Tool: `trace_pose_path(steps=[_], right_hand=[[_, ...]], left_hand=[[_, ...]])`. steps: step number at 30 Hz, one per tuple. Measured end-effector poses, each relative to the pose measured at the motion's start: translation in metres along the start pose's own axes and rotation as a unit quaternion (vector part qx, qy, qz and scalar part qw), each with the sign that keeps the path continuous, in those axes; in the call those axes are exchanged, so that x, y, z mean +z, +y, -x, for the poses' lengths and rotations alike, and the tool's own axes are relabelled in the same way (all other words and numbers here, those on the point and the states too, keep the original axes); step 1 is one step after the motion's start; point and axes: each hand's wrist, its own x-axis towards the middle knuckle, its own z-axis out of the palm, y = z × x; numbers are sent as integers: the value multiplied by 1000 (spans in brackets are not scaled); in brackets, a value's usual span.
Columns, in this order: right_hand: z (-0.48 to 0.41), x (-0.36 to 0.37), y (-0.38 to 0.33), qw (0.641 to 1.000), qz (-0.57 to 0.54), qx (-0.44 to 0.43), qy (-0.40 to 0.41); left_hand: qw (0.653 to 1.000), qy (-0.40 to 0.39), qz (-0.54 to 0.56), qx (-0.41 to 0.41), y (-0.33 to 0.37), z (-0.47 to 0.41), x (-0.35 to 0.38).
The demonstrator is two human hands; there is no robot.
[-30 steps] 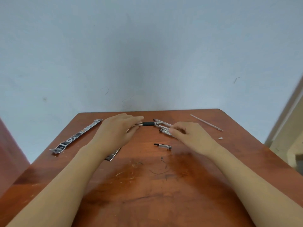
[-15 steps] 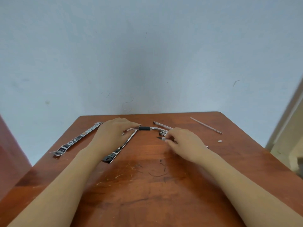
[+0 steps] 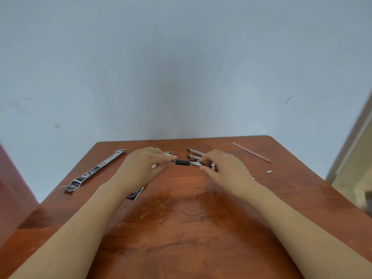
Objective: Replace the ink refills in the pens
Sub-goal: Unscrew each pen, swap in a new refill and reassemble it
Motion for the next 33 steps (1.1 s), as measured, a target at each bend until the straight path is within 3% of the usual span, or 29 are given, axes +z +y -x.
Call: trace_pose_path(steps=[10,17,26,33], right_hand=[[3,-3,-3,998,-39,-45,9],[4,-4,3,992,-84,-92,23],[4,-6,4,983,-167,-77,25],[3,-5,8,984,-137,-116,16]], left_hand=[[998,-9,57,23,9,-1,-2],[994,-36,92,-43,9,0,1],[987,-29,141,-69,14,0,2],[985,-34,155,-65,20,0,2]])
